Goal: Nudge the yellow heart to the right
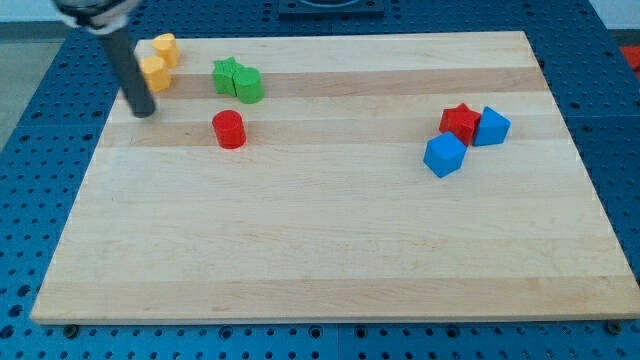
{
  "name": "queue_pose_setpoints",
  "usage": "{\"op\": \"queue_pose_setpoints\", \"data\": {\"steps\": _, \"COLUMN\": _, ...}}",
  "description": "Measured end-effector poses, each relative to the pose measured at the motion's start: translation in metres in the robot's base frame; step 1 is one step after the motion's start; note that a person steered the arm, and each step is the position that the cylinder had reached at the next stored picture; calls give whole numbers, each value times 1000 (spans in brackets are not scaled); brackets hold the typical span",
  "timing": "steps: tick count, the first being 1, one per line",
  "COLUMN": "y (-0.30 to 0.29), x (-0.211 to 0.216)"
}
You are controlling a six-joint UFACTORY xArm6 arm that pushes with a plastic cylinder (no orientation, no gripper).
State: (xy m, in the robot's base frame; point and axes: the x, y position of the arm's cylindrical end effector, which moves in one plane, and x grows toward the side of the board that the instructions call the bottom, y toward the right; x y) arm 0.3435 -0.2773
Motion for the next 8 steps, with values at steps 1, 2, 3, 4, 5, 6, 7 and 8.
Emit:
{"op": "queue_pose_setpoints", "data": {"steps": 1, "y": -27, "x": -1}}
{"op": "queue_pose_setpoints", "data": {"steps": 2, "y": -28, "x": -16}}
{"op": "queue_pose_setpoints", "data": {"steps": 3, "y": -28, "x": -16}}
{"op": "queue_pose_setpoints", "data": {"steps": 4, "y": -27, "x": -41}}
{"op": "queue_pose_setpoints", "data": {"steps": 5, "y": -11, "x": -79}}
{"op": "queue_pose_setpoints", "data": {"steps": 6, "y": -8, "x": -105}}
{"op": "queue_pose_setpoints", "data": {"steps": 7, "y": -8, "x": -136}}
{"op": "queue_pose_setpoints", "data": {"steps": 8, "y": -1, "x": -153}}
